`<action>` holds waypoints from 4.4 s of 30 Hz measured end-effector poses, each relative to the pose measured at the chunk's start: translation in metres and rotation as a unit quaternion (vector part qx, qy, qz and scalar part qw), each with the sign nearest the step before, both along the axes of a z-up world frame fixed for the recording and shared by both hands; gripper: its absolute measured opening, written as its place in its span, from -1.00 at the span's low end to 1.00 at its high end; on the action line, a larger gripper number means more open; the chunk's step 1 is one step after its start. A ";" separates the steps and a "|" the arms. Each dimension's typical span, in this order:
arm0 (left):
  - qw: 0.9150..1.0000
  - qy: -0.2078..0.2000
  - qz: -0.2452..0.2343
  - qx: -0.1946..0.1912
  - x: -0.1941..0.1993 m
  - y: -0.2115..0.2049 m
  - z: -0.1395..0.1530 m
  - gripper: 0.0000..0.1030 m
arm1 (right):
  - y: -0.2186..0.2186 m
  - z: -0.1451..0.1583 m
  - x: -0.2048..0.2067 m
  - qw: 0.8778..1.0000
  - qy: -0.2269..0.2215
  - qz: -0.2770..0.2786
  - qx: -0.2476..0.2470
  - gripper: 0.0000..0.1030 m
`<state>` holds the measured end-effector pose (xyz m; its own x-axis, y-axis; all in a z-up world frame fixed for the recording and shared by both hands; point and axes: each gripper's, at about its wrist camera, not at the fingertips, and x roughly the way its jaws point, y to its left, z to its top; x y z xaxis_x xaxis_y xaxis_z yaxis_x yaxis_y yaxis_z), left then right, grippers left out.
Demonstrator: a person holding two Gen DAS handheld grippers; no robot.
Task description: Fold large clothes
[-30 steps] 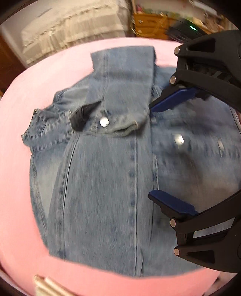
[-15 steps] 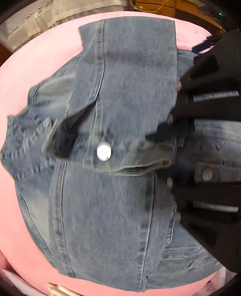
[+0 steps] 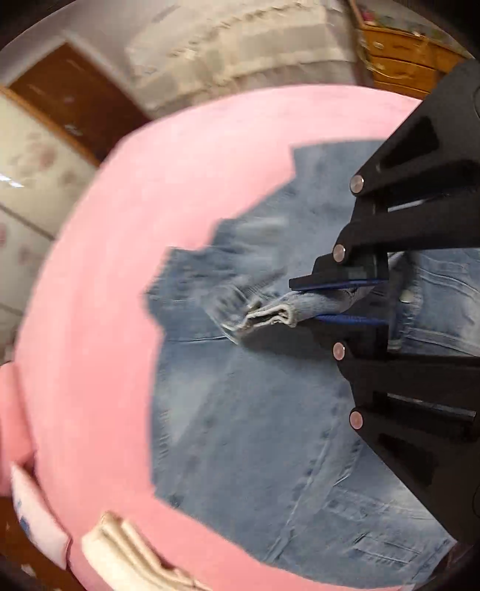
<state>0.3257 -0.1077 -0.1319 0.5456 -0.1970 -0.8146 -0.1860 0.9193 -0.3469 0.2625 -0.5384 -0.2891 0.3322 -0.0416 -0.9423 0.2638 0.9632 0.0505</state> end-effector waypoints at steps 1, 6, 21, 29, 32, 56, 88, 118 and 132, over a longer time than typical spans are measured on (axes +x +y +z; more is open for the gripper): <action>1.000 -0.008 0.007 0.004 -0.001 0.009 0.006 -0.83 | -0.002 0.001 0.000 1.000 -0.001 0.002 0.001 0.33; 0.998 0.005 0.059 0.032 -0.004 0.051 0.005 -0.83 | -0.007 0.001 0.000 1.000 -0.004 -0.001 0.000 0.33; 0.964 0.196 0.163 0.075 -0.031 0.100 -0.112 -0.80 | -0.026 -0.006 0.006 0.999 0.012 -0.030 0.014 0.33; 0.975 0.150 0.150 0.058 -0.019 0.091 -0.076 -0.82 | -0.024 0.006 -0.010 0.998 0.007 -0.051 0.034 0.33; 0.992 0.035 0.105 0.054 -0.016 0.069 -0.016 -0.82 | -0.015 0.006 -0.010 0.998 0.012 -0.041 0.039 0.33; 0.977 0.110 -0.164 0.084 -0.029 -0.019 -0.093 -0.60 | 0.039 0.066 0.000 0.997 -0.040 0.048 0.041 0.10; 0.974 0.105 0.135 0.146 -0.045 0.133 -0.100 -1.00 | 0.057 0.034 0.058 0.990 -0.022 0.070 0.119 0.10; 0.990 0.134 0.031 0.009 -0.061 0.094 -0.088 -0.73 | 0.243 -0.004 0.103 0.914 0.025 0.270 0.301 -0.24; 0.980 0.181 0.004 0.084 -0.047 0.086 -0.161 -0.98 | 0.008 -0.025 0.048 0.981 -0.027 0.034 0.191 -1.00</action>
